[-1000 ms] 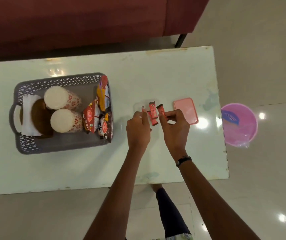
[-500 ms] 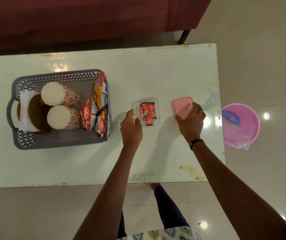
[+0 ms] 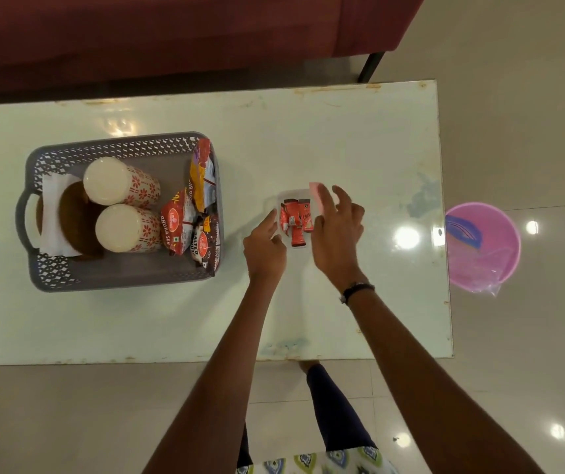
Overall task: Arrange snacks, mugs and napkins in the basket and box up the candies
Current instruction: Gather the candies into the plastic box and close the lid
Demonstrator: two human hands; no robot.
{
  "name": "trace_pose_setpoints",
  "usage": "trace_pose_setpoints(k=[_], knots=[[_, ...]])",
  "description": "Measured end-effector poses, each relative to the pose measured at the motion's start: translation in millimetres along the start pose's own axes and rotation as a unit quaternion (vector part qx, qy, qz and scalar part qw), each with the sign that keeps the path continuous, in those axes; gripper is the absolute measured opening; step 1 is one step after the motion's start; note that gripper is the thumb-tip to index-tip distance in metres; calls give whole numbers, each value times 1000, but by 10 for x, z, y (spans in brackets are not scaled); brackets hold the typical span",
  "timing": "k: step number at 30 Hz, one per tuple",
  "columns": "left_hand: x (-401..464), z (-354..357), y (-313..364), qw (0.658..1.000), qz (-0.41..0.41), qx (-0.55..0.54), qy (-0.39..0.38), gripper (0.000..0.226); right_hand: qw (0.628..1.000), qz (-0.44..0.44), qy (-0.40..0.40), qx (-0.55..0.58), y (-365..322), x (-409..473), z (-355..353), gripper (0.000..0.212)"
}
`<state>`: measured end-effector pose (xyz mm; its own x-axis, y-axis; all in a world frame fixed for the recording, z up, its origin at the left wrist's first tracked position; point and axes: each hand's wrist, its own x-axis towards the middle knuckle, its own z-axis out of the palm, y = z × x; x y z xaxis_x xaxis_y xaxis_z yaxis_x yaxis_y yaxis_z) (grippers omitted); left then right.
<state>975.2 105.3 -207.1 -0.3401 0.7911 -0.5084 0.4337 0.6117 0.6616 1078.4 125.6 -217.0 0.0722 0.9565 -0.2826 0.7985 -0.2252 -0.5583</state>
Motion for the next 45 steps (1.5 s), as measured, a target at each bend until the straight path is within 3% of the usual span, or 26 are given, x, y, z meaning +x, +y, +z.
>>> trace_pose_setpoints(k=[4,7,11,18,28,33,37,39,42,45], knots=[[35,-10,-37,999,-7,-33,-13,46,994,60,-87,9,-171,-79,262,60],[68,-13,-58,999,-8,-30,-20,45,995,72,-63,13,-196,-90,356,57],[87,-38,-94,998,1,-42,-37,44,997,25,-41,-58,-144,-187,424,54],[144,-77,-106,989,-60,-127,-51,39,997,32,-27,-58,-128,-228,568,65],[226,-15,-39,997,-66,-37,20,19,992,-25,-25,-117,-47,-237,518,61],[253,-27,11,998,-64,-2,16,17,986,-31,-82,-144,-64,-207,390,61],[158,-30,77,997,18,69,3,54,982,-35,-153,-106,-15,-82,113,69],[150,-25,64,990,63,122,-18,66,990,-5,-141,2,67,21,-26,60],[234,-34,39,984,61,161,-45,64,973,72,-107,191,194,64,-103,52],[302,-31,21,980,51,181,-66,61,952,159,-66,252,236,29,-31,23]])
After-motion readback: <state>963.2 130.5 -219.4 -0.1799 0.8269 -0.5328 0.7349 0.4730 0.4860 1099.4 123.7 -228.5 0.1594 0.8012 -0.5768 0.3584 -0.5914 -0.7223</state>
